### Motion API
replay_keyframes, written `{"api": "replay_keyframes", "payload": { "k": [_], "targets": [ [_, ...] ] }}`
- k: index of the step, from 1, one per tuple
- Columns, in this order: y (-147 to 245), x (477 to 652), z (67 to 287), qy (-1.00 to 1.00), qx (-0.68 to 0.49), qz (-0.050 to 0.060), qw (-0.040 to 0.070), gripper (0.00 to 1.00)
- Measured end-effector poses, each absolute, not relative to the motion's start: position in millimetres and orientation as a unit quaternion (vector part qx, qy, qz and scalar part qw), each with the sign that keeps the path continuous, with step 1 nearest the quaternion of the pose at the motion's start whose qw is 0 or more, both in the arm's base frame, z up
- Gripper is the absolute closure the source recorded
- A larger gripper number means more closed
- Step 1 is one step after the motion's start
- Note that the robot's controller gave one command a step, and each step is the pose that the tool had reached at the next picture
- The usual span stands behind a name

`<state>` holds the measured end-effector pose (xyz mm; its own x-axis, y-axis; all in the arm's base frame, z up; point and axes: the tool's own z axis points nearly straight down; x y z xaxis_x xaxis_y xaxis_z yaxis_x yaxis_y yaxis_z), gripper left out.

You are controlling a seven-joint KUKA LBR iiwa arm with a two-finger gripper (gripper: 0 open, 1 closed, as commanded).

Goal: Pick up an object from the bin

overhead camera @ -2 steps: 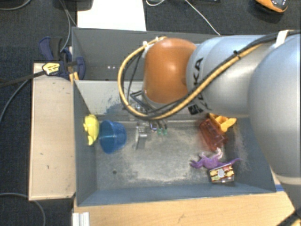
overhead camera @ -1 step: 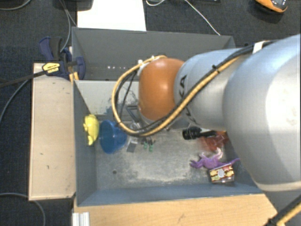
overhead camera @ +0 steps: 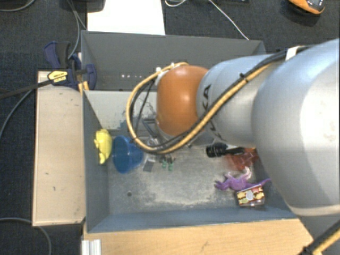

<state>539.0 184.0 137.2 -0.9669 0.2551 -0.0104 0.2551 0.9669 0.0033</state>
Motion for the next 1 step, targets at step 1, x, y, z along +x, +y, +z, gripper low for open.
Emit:
{"api": "replay_keyframes", "payload": {
  "k": [1],
  "targets": [
    [185.6,562.6,135.9,0.993,0.116,0.001,0.006,1.00]
  ]
}}
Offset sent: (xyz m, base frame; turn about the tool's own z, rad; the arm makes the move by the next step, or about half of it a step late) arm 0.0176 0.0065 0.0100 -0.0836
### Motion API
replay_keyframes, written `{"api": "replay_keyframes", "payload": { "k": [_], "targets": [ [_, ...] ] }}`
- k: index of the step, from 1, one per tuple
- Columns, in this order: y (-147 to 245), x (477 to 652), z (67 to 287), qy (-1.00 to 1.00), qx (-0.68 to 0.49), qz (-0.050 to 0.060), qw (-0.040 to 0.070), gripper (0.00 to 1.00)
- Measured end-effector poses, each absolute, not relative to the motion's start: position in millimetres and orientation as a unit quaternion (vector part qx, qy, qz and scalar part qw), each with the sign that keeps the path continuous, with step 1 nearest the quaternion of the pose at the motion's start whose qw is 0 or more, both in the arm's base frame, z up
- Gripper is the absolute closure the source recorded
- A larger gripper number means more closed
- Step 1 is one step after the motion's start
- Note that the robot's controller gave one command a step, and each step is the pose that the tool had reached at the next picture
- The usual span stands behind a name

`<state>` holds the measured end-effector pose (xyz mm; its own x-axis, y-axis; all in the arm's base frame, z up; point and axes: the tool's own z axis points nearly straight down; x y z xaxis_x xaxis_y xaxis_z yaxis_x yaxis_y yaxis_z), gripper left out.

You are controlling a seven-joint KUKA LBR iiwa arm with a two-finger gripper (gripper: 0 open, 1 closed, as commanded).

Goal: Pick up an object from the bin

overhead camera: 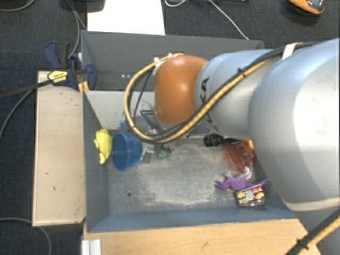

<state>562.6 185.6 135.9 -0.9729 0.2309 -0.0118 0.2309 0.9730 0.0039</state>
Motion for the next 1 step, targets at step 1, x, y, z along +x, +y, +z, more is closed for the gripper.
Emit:
{"api": "replay_keyframes", "payload": {
  "k": [1],
  "targets": [
    [187.0,572.6,140.3,0.994,0.105,0.001,0.007,1.00]
  ]
}}
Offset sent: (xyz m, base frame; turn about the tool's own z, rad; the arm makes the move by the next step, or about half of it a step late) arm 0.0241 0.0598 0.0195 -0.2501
